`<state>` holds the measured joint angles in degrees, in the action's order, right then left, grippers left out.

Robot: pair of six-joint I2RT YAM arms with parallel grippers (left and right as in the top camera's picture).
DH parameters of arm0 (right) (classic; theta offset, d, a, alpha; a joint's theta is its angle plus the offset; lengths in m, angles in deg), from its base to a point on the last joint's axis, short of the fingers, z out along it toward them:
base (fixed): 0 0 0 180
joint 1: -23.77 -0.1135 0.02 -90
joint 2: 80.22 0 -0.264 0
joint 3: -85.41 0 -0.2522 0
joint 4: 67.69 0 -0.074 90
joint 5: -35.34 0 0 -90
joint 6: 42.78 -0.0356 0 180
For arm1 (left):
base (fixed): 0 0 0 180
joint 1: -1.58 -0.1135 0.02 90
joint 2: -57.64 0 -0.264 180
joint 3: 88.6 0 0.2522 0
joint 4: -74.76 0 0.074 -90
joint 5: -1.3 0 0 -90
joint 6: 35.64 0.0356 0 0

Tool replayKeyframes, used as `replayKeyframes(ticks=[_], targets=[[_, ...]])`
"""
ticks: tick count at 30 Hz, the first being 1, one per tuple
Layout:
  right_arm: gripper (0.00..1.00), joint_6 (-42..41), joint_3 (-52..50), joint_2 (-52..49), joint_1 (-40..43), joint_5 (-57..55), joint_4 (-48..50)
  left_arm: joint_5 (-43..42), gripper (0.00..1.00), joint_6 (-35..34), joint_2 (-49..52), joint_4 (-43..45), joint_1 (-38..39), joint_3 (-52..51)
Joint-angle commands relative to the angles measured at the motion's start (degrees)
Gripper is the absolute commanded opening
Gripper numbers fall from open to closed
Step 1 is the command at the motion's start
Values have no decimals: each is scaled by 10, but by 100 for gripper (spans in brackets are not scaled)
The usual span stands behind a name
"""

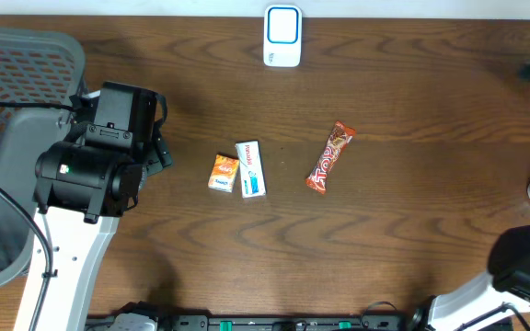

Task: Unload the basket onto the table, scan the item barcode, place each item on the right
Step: 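Reach the right gripper to the white Panadol box and grasp it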

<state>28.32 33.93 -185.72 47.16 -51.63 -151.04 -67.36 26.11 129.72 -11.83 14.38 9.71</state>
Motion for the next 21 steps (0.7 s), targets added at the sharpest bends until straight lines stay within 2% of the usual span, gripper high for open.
replayKeyframes(ticks=[1, 8, 13, 16, 21], targets=[[99, -6, -5, -6, -137, -3, -39, 8, 94, 5, 3, 0, -3, 0], [99, -30, -25, -75, -372, 161, -94, 8, 94, 5, 3, 0, -3, 0], [99, -80, -26, -153, -515, 143, -93, 8, 94, 6, 3, 0, -3, 0], [99, -110, -27, -190, -587, 79, -93, 8, 94, 6, 3, 0, -3, 0], [99, -131, -27, -237, -659, 36, -88, 8, 94, 5, 3, 0, -3, 0]])
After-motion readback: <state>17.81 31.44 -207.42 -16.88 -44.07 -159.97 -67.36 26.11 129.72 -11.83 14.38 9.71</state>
